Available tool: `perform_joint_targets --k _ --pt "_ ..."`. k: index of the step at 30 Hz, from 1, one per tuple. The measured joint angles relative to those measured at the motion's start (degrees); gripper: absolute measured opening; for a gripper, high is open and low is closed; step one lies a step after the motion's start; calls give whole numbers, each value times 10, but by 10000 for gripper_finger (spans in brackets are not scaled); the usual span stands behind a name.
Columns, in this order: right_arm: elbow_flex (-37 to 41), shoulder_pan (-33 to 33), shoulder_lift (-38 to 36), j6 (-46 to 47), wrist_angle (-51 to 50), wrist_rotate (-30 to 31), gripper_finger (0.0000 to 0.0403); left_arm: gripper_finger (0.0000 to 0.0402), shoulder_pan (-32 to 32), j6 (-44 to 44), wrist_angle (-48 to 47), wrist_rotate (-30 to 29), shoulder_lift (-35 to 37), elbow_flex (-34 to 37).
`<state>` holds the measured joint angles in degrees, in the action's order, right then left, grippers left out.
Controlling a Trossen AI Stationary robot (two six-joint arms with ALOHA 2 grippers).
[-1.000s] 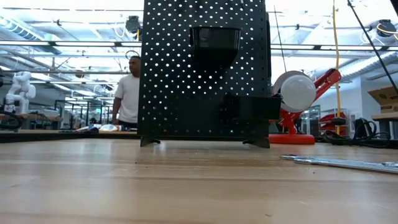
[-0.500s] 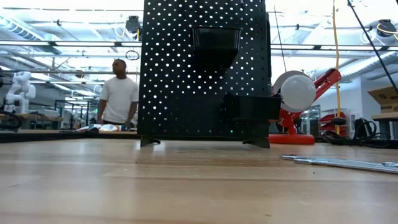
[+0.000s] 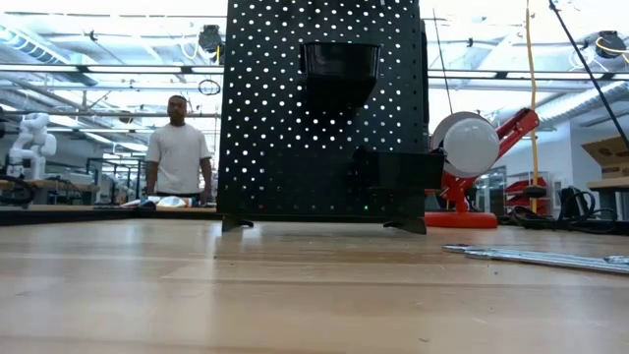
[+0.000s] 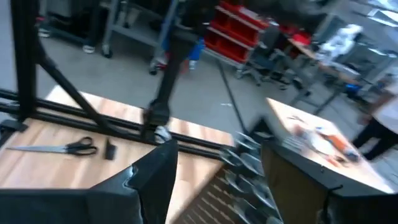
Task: Hang tools onto peg board
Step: Hang the wrench on the pegboard
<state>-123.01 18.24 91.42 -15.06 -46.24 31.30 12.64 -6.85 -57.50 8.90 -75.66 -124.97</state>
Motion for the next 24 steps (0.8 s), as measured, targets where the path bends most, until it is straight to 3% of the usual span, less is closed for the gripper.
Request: perform_joint_targets --k 5,8,11,17,20,24 --pt "4 5 -69 61 -125 62 226 105 0 -1 0 -3 0 0" --pt "59 16 -124 78 -127 83 226 105 0 -1 0 -4 0 0" --pt "176 26 -206 80 -56 81 226 105 0 -6 0 -8 0 0" --pt "479 55 -382 96 139 79 226 105 0 -12 0 -21 0 0" --pt "611 56 -441 150 192 73 226 105 0 -12 0 -22 0 0" --pt "736 61 -462 278 198 51 226 105 0 -12 0 -23 0 0"
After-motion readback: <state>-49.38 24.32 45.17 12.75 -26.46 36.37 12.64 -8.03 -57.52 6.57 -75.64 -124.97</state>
